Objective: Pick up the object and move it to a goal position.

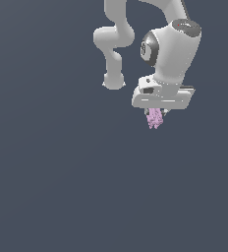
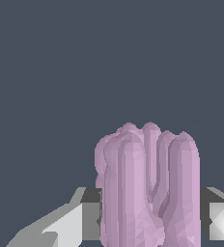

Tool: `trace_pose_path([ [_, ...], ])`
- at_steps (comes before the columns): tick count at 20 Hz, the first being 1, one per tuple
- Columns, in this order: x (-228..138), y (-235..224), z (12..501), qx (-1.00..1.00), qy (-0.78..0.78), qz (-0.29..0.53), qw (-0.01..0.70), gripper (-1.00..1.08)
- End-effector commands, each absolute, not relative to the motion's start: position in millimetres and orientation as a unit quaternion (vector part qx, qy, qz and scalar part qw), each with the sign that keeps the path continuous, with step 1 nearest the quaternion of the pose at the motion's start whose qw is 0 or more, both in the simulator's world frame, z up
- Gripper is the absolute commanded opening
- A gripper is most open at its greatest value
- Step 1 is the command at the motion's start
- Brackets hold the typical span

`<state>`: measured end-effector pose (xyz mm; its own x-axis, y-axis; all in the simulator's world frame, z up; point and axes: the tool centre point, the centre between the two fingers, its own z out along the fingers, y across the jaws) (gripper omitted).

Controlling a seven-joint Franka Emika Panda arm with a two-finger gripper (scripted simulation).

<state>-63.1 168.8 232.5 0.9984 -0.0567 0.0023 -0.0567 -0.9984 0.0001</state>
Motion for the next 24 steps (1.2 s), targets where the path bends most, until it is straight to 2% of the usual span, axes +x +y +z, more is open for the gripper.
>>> trace_pose_path([
  [1,-64.4,177.9,259.6,1.000,-0.028,0.001,0.000,-1.00],
  [13,-64.1,219.3,376.1,1.000,-0.029,0.000,0.000,-1.00],
  [24,-61.1,238.4,427.5,1.000,-0.029,0.000,0.000,-1.00],
])
